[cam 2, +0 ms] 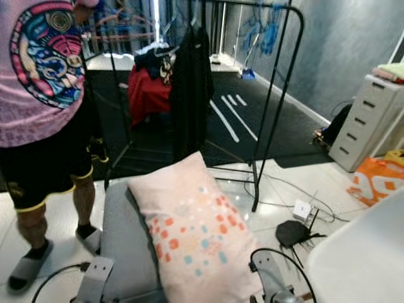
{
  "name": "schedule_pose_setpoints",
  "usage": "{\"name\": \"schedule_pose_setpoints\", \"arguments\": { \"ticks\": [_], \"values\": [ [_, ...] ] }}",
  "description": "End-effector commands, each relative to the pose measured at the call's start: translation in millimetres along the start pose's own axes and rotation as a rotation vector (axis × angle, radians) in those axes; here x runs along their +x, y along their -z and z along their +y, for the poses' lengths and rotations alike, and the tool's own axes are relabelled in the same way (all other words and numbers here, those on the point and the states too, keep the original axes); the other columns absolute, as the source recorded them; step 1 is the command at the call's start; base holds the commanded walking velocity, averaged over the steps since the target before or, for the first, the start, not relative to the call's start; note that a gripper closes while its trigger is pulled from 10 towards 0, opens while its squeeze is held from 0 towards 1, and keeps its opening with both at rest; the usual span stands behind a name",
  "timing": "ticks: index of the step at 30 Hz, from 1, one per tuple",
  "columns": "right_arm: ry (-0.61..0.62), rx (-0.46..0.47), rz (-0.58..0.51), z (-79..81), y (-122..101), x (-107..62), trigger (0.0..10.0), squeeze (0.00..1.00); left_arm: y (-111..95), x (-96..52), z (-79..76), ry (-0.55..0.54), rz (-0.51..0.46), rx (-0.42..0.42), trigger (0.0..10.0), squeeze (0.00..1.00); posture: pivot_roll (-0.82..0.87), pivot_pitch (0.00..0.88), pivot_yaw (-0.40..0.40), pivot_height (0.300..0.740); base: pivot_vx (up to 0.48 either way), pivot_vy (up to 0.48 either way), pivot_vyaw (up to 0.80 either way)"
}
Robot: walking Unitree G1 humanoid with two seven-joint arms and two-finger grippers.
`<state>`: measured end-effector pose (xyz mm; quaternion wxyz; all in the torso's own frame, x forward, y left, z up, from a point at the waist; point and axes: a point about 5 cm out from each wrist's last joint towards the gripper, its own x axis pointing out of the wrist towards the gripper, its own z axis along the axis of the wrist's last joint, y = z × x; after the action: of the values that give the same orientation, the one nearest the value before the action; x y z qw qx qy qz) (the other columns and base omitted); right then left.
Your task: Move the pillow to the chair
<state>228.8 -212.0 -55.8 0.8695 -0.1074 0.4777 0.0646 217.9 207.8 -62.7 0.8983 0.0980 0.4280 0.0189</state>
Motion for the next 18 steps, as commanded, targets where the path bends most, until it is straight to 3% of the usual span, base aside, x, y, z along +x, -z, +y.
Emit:
{"name": "schedule_pose_setpoints", "arguments": {
  "ticks": [1, 6, 8, 10, 12, 18],
  "values": [
    [-0.010, 0.007, -0.014, 0.4, -3, 0.1, 10.0, 0.00, 1, 0.2, -5.4, 0.009, 0.014, 0.015, 10.0, 0.00, -0.10, 0.000, -0.064, 0.740, 0.000, -0.480, 0.74],
    [-0.019, 0.006, -0.009, 0.9, -2, 0.1, 10.0, 0.00, -3, 0.9, -9.0, 0.010, 0.011, 0.012, 10.0, 0.00, -0.10, 0.000, -0.064, 0.740, 0.000, -0.431, 0.74],
    [-0.023, 0.006, -0.008, 1.0, -2, 0.0, 10.0, 0.00, -3, 0.8, 0.4, -0.006, 0.008, 0.008, 10.0, 0.00, -0.10, 0.000, -0.064, 0.740, 0.000, 0.000, 0.74],
    [-0.023, 0.006, -0.008, 1.0, -2, 0.0, 10.0, 0.00, -3, 0.8, 0.4, -0.006, 0.008, 0.008, 10.0, 0.00, -0.10, 0.000, -0.064, 0.740, 0.000, 0.000, 0.74],
    [-0.023, 0.002, -0.013, 0.9, -2, 0.0, 10.0, 0.00, -1, -0.2, 15.3, -0.027, 0.010, 0.006, 10.0, 0.00, -0.10, 0.000, -0.064, 0.740, 0.000, 0.000, 0.74],
    [-0.027, -0.002, -0.019, 1.0, -3, 0.0, 10.0, 0.00, 0, -0.8, 21.7, -0.040, 0.008, 0.006, 10.0, 0.00, -0.11, 0.000, -0.061, 0.740, 0.000, 0.000, 0.74]
  ]
}}
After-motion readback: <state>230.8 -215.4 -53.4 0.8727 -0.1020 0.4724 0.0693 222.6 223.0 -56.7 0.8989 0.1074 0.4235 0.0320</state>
